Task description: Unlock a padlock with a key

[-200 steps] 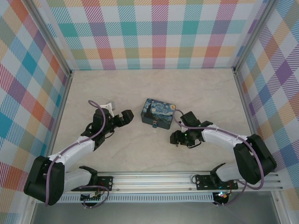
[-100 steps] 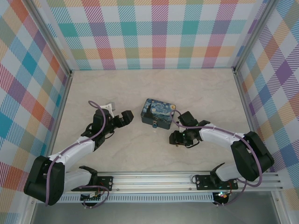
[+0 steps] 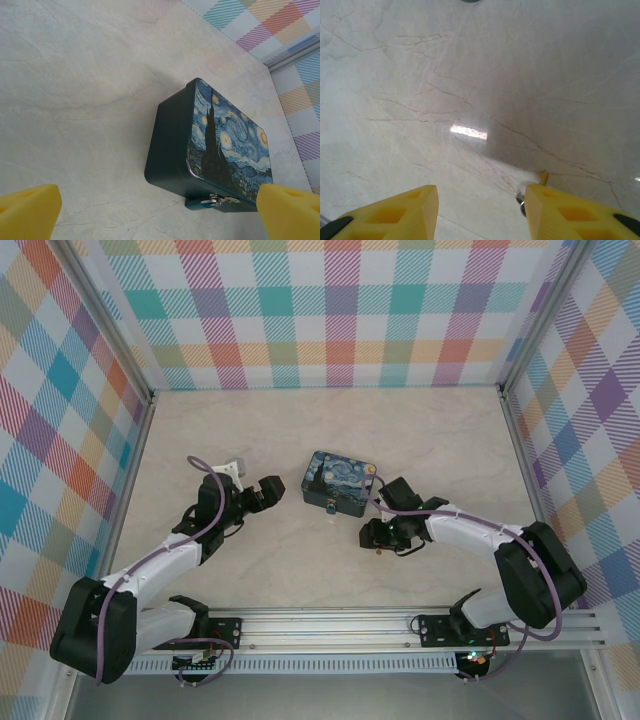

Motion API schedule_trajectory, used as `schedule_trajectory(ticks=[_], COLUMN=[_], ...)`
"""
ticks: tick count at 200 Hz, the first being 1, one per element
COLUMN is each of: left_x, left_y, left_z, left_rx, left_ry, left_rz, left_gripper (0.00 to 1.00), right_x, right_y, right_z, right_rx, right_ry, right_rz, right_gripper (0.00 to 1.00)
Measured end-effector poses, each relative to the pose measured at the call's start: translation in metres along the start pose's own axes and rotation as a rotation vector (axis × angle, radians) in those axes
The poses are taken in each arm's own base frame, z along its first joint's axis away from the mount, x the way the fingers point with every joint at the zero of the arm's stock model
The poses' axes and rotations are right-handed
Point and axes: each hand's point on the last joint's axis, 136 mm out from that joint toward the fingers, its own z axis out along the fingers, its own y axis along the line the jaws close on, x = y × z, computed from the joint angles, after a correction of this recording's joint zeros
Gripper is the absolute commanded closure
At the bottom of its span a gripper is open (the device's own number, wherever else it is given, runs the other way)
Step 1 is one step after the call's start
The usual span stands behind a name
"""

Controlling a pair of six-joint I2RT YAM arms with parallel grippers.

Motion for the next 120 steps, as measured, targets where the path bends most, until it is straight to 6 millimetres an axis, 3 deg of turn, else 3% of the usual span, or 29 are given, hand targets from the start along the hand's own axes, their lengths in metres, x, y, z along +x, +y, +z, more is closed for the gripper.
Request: schedule_trajectory(ticks=[120], left_x=[0.003], left_y=[0.0039], left_z=[-0.0011], left_rx=[-0.01], left_ry=[0.001], left_rz=[0.002], left_gripper=[0.0], right_x=[0.0009], right_y=[-0.0057], right_z=[0.0052], right_rx=[0.034], right_ry=[0.019], right_rz=[0.005], right_gripper=[0.51])
